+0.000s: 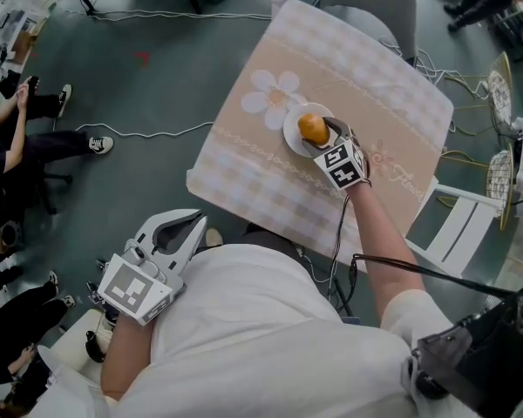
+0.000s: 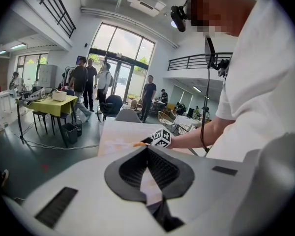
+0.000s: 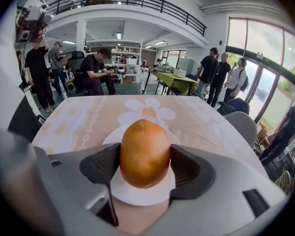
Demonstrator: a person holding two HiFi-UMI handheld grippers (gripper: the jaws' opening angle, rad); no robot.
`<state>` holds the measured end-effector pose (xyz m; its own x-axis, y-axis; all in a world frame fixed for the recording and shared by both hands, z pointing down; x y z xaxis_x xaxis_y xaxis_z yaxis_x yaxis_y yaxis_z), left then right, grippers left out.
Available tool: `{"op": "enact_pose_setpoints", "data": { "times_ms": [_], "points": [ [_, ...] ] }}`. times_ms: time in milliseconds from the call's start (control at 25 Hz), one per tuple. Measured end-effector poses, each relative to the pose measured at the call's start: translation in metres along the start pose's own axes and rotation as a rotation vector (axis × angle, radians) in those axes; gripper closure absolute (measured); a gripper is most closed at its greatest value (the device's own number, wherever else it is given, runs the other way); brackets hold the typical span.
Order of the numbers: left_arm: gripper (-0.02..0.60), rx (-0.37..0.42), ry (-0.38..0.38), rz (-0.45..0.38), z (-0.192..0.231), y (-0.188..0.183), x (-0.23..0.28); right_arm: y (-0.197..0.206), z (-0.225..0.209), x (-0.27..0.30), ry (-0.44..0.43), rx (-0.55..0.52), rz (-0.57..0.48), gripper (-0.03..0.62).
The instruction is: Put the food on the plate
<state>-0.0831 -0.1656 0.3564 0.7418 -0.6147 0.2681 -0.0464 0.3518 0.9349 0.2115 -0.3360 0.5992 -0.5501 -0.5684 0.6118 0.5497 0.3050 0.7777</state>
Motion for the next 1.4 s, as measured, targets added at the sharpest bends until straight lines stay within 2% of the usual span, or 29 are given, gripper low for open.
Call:
{"op": "enact_pose_setpoints", "data": {
  "times_ms": [800,1160,1400],
  "points": [
    [0.572,-0.007,-0.008,-0.02,0.004,0.001,-0.013,-0.006,0.006,-0.002,-0.004,0.013,-0.002,0.263],
    [0.572,-0.008,0.007,-0.035,0.006,0.003,-0.03,-0.012,0.014,-0.013,0.041,0.016,-0.002,0.263],
    [0.572,-0.006,0.038,-0.044,0.008,0.006,-0.049,-0.024,0.022,-0.028,0.104,0.014,-0.012,0.263]
  ]
}}
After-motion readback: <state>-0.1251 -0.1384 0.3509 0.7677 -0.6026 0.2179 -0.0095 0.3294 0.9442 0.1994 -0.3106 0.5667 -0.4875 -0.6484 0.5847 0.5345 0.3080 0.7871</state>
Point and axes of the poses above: the fingertips, and each gripper's own axes: x forward along the fingers, z to its left, y out of its underside, the point moved 7 cm from there along -x, backward along the fingers, and after that the axes turned 12 degrees about -z, right-handed, at the moved point
